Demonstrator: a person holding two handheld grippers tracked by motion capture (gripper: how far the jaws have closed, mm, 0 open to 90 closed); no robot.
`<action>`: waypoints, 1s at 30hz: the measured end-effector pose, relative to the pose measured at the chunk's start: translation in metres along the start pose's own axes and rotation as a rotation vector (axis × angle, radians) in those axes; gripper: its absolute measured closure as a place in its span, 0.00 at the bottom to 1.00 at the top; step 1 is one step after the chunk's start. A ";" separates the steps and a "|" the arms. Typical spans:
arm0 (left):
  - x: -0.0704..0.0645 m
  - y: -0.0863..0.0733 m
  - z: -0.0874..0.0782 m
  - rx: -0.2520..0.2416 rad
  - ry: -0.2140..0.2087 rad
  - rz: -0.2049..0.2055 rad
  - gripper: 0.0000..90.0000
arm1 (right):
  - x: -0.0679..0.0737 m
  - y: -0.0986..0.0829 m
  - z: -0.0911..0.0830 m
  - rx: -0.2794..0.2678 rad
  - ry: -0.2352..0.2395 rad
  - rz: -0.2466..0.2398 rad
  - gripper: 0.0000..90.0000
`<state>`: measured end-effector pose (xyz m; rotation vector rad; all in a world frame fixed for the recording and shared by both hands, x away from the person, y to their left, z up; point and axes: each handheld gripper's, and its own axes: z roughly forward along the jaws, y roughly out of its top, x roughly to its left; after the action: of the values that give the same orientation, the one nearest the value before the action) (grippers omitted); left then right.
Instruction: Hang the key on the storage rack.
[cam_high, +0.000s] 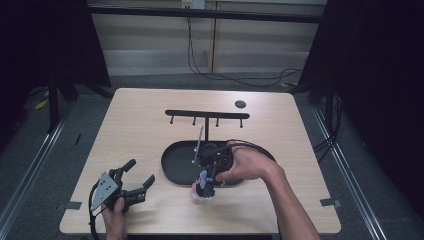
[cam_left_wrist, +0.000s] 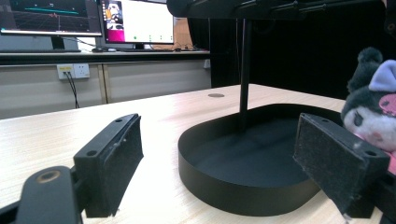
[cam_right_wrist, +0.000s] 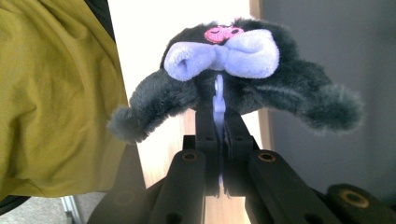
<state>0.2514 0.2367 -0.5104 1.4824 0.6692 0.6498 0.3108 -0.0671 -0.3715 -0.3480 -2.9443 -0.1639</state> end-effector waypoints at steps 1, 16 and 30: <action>0.000 0.000 0.000 0.000 0.000 0.000 0.17 | 0.001 0.001 -0.001 -0.001 -0.007 -0.001 0.97; 0.000 0.000 0.000 -0.001 -0.001 0.000 0.17 | -0.008 0.018 -0.025 -0.018 -0.027 -0.018 0.97; 0.000 0.000 0.000 0.000 -0.001 0.000 0.17 | -0.026 0.026 -0.043 -0.011 -0.017 -0.002 0.97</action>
<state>0.2514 0.2367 -0.5104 1.4824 0.6682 0.6490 0.3487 -0.0530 -0.3318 -0.3502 -2.9615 -0.1790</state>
